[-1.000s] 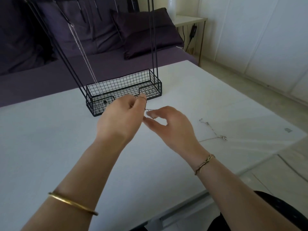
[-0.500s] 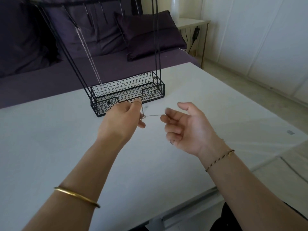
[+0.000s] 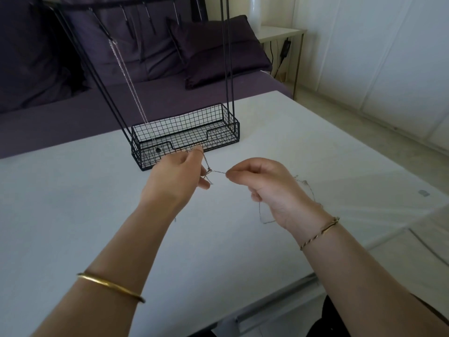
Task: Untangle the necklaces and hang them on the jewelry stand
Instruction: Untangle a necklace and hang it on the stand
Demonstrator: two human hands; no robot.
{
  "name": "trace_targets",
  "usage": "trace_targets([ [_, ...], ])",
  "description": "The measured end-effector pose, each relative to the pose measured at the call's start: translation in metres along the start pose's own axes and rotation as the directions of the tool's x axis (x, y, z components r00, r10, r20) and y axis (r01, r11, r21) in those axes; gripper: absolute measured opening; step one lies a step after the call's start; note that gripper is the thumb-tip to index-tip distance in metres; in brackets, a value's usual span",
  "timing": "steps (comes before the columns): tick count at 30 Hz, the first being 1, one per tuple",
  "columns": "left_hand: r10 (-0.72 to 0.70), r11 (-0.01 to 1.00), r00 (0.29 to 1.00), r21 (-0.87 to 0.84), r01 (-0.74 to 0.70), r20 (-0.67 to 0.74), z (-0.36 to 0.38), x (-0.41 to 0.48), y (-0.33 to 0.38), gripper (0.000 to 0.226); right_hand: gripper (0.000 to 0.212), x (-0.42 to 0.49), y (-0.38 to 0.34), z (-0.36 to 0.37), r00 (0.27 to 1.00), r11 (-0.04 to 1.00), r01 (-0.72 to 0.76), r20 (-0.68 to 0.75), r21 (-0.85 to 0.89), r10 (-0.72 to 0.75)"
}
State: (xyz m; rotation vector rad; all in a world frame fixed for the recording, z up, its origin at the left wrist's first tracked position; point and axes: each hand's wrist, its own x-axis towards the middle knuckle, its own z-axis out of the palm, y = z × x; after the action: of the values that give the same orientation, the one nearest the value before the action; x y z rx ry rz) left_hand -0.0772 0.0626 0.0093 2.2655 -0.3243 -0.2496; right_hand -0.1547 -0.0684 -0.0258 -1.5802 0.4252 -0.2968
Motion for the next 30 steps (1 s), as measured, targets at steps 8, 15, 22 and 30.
trace_targets([
  [8,-0.004,0.995,0.989,-0.101,0.019,0.147,-0.001,-0.006,0.008,0.056,0.009,0.002,-0.001,0.002,0.996,0.995,0.046,-0.077,0.083,-0.04],
  [15,0.023,0.995,0.989,-0.098,-0.009,0.147,0.0,-0.009,0.009,0.056,0.011,-0.001,-0.008,0.0,0.993,0.987,0.109,-0.032,-0.117,-0.114],
  [22,0.025,0.99,0.991,-0.14,-0.007,0.131,0.001,-0.008,0.01,0.057,0.009,-0.002,-0.004,-0.001,0.986,0.967,0.154,-0.039,-0.204,-0.165],
  [30,-0.013,0.98,0.987,-0.195,0.044,0.159,0.007,-0.011,0.017,0.065,0.012,0.0,-0.005,0.005,0.992,0.994,0.064,-0.105,-0.087,-0.073],
])
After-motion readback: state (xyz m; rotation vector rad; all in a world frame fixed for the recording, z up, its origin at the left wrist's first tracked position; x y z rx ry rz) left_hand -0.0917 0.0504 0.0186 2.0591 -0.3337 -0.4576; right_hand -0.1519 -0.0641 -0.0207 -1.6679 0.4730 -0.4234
